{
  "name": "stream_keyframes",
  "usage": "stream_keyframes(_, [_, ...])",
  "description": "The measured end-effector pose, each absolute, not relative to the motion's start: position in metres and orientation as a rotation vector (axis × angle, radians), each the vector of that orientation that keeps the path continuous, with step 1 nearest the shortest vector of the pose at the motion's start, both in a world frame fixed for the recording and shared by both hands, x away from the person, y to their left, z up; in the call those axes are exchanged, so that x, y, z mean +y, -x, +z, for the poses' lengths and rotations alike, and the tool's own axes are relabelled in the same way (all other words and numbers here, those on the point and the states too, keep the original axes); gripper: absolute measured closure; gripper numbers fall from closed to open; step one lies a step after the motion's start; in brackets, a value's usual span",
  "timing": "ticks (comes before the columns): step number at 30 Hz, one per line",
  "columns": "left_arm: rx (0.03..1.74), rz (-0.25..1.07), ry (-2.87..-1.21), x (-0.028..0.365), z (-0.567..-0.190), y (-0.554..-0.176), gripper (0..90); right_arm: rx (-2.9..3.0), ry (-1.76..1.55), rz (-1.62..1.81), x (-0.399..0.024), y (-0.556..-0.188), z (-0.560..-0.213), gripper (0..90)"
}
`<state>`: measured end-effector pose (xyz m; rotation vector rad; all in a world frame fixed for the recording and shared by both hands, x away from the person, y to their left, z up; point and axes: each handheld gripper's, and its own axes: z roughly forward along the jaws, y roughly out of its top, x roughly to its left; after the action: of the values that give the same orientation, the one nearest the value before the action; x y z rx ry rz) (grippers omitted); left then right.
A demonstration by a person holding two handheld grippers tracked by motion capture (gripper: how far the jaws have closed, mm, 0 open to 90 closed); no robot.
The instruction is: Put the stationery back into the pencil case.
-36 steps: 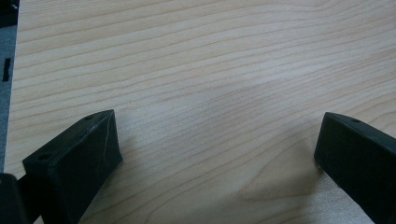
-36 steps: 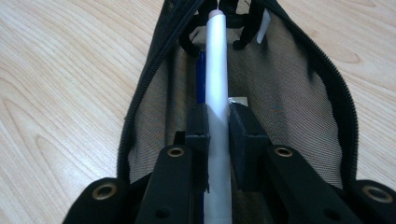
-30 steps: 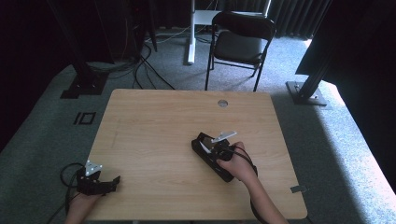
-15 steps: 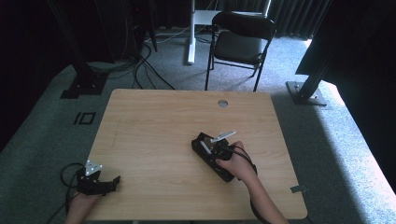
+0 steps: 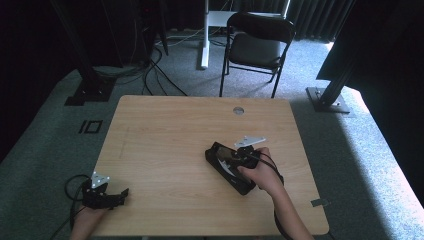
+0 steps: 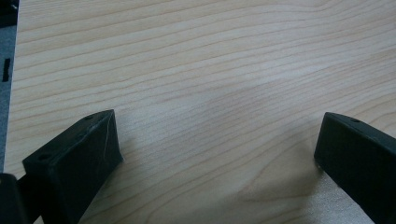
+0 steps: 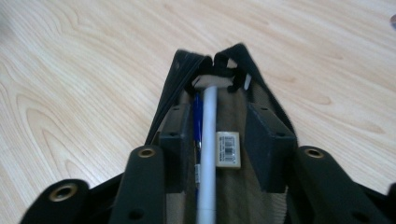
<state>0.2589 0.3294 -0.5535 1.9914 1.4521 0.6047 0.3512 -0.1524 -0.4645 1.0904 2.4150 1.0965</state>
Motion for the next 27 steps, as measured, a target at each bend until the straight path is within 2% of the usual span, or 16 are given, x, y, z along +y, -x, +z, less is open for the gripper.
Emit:
stream_keyframes(11, [1.452,0.603,-1.993,0.329,-0.553,-0.259,0.5,2.336,-1.13,1.178,-0.167,-0.353,-0.457,51.4])
stream_keyframes(27, [1.452,0.603,-1.992,0.329,-0.553,-0.259,0.5,2.235,-1.214,1.203,-0.188,-0.358,-0.461,44.7])
